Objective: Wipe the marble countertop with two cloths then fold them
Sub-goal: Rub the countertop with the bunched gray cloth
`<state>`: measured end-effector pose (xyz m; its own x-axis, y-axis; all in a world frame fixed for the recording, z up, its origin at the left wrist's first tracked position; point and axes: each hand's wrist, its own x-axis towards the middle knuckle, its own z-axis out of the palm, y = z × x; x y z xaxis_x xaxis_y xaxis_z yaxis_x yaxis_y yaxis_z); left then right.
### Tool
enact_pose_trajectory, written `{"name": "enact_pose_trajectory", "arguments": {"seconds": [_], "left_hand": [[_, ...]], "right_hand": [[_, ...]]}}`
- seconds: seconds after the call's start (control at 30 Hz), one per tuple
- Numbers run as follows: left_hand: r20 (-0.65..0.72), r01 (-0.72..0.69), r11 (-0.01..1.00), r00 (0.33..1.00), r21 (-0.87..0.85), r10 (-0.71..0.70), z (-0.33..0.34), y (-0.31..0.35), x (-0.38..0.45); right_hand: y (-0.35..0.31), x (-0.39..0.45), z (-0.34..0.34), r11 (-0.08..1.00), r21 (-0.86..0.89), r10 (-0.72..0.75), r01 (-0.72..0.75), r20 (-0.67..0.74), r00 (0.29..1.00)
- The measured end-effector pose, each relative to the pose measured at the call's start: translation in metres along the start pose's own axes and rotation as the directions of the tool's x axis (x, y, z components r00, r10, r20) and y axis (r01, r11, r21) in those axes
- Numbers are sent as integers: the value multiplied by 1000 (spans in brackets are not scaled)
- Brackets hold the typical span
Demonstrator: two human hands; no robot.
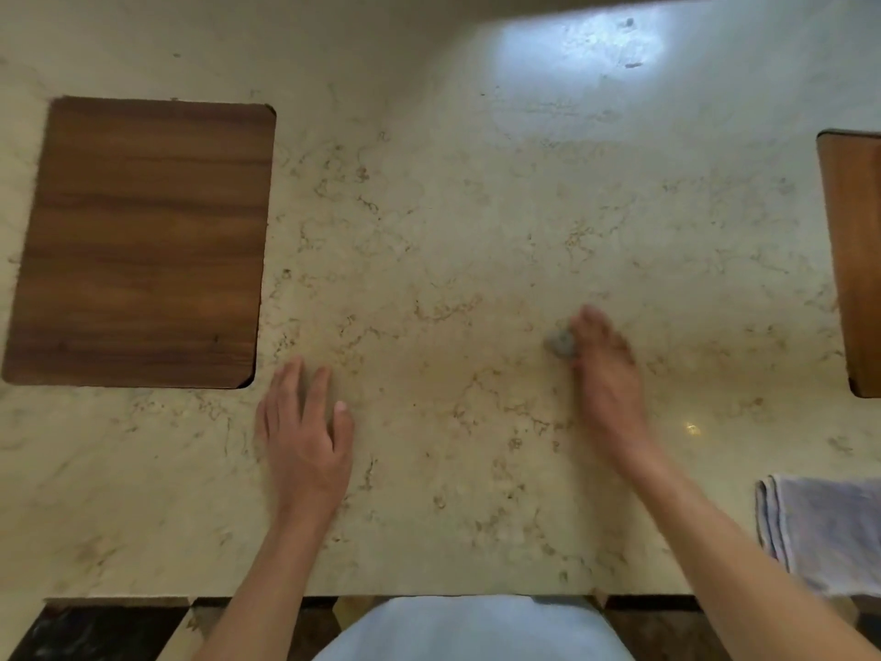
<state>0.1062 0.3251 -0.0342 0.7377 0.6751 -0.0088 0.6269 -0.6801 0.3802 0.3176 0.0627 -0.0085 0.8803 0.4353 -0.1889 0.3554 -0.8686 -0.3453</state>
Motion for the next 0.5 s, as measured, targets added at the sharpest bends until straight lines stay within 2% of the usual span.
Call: {"name": "enact_pose_trajectory", "arguments": {"seconds": [0.03, 0.07, 0.1, 0.13, 0.17, 0.23, 0.3, 0.33, 0.4, 0.47, 0.5], "left_hand": [[-5, 5, 1000, 1000, 10, -5, 1, 1, 1], [-6, 11, 1000, 1000, 19, -11, 2, 3, 2], [-4, 16, 1000, 1000, 22, -16, 2, 3, 2], [-4, 18, 1000, 1000, 19, -18, 2, 4, 3], [-7, 19, 1000, 1000, 12, -19, 3, 5, 4], [-23, 26, 1000, 999, -16, -26, 3, 6, 4], [-51, 53, 994, 997, -97, -58, 2, 5, 4], [-65, 73, 984, 994, -165, -85, 2, 4, 5], [-85, 90, 955, 989, -284, -119, 1, 4, 5], [-82, 71, 955, 992, -289, -98, 1, 4, 6], [-78, 67, 963, 993, -261, -90, 2, 4, 6]], "right_hand": [[34, 27, -16, 966, 82, 254, -245, -130, 959], [54, 51, -29, 917, 118, 398, -382, -206, 894], [56, 72, -36, 885, 110, 465, -452, -243, 851], [46, 89, -32, 889, 104, 458, -447, -273, 846], [24, 100, -23, 913, 85, 405, -399, -314, 859], [-41, 100, 0, 983, 53, 185, -178, -350, 918], [-109, 64, 41, 995, 7, -100, 102, -115, 988], [-137, 35, 57, 968, 40, -248, 247, 26, 968], [-161, -38, 80, 838, 143, -545, 526, 194, 816], [-139, -75, 73, 687, 193, -719, 701, 324, 615], [-119, -70, 63, 674, 206, -731, 709, 321, 602]]}}
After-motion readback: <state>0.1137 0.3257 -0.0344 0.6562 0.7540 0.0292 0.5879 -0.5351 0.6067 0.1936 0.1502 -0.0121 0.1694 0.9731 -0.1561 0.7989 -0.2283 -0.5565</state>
